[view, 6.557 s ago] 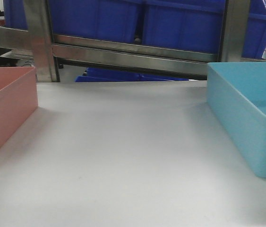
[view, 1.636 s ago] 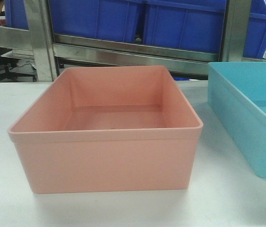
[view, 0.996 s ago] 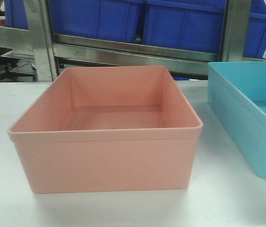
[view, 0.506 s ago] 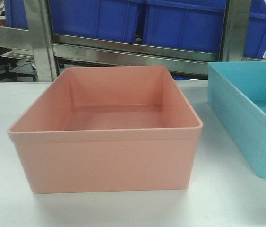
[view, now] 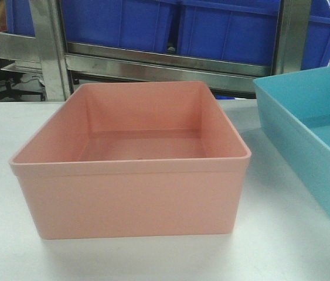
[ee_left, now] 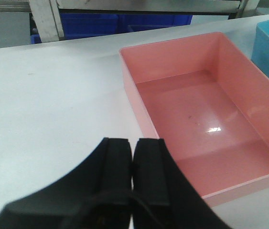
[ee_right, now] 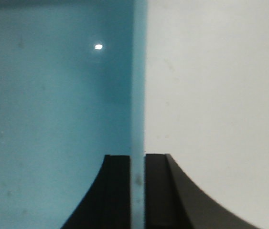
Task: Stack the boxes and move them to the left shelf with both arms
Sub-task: 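Lift the light-blue box with the right gripper over the pink box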
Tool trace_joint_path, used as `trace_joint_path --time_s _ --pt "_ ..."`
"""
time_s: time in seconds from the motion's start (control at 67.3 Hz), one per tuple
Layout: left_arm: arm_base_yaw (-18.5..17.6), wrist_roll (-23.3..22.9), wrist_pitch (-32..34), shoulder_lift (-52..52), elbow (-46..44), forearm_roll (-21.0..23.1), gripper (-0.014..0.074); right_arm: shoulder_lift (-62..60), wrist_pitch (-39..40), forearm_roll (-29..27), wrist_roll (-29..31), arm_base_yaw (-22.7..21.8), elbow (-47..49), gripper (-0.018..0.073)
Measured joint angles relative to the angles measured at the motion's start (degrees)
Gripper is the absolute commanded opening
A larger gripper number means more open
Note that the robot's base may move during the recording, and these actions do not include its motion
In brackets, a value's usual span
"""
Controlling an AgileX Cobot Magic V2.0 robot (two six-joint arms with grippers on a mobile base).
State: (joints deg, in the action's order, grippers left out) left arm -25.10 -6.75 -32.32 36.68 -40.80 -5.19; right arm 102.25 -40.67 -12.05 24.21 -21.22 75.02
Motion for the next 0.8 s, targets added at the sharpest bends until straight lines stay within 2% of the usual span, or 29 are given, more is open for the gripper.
trace_joint_path --time_s 0.193,0.342,0.506,0.639,0.803 --pt "0.0 0.0 -0.5 0.0 0.0 0.0 -0.0013 -8.7 -3.8 -0.4 -4.0 0.0 0.0 0.0025" --pt "0.0 0.0 -0.6 0.0 0.0 0.4 -0.0013 -15.2 -7.9 -5.6 -6.6 0.0 0.0 0.0025" --pt "0.0 0.0 -0.6 0.0 0.0 1.3 -0.0013 -21.5 -12.2 -11.0 -12.8 1.3 0.0 0.0026" --pt "0.0 0.0 -0.6 0.0 0.0 1.5 -0.0013 -25.1 -13.7 -11.3 -22.1 6.5 0.0 0.0027" --pt "0.0 0.0 -0.6 0.0 0.0 1.5 -0.0013 -25.4 -13.0 -11.3 -30.9 15.8 0.0 0.0028"
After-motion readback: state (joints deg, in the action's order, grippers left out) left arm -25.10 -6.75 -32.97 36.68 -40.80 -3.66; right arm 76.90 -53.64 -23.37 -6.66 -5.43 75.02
